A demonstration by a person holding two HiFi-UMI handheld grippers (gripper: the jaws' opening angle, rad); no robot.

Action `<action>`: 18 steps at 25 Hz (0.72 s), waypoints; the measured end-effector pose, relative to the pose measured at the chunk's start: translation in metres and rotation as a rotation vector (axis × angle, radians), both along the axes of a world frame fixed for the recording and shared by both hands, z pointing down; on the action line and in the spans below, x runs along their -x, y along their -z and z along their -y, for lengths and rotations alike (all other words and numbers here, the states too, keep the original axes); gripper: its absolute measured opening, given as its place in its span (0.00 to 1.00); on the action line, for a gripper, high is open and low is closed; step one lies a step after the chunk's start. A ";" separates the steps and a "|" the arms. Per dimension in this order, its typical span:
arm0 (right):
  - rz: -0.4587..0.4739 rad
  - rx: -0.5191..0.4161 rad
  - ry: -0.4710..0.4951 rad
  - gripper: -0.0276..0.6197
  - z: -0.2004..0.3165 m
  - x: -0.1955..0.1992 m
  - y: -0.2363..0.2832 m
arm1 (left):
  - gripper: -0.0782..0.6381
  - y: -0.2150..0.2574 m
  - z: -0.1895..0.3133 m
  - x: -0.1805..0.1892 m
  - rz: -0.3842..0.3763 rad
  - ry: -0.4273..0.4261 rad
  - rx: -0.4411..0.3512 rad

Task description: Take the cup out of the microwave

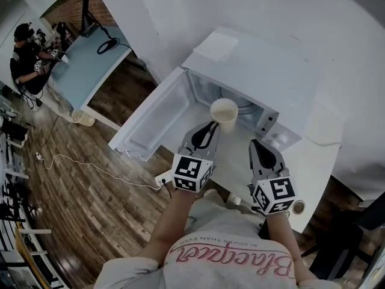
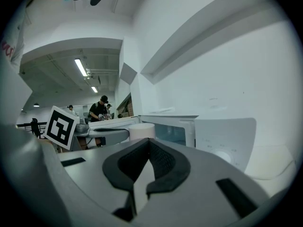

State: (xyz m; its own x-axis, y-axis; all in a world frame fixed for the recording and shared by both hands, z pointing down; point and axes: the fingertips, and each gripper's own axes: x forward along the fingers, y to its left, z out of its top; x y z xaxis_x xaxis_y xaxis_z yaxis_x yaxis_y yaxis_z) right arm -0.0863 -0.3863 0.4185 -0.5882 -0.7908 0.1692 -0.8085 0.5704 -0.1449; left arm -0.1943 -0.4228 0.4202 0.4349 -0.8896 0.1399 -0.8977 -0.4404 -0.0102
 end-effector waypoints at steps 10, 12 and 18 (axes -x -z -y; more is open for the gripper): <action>0.023 -0.118 0.022 0.06 -0.003 0.031 0.037 | 0.18 0.034 -0.013 0.009 -0.007 -0.047 -0.042; 0.026 -0.132 0.014 0.06 0.000 0.032 0.044 | 0.18 0.040 -0.013 0.009 -0.012 -0.050 -0.052; 0.035 -0.171 -0.005 0.06 0.010 0.031 0.056 | 0.18 0.054 -0.012 0.009 -0.026 -0.053 -0.078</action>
State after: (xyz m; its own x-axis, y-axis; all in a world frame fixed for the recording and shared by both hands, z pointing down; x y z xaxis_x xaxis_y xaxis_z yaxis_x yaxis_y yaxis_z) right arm -0.1175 -0.3958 0.3623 -0.5872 -0.8093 0.0114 -0.8076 0.5850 -0.0747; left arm -0.2028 -0.4108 0.3657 0.4842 -0.8730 0.0587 -0.8736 -0.4861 -0.0231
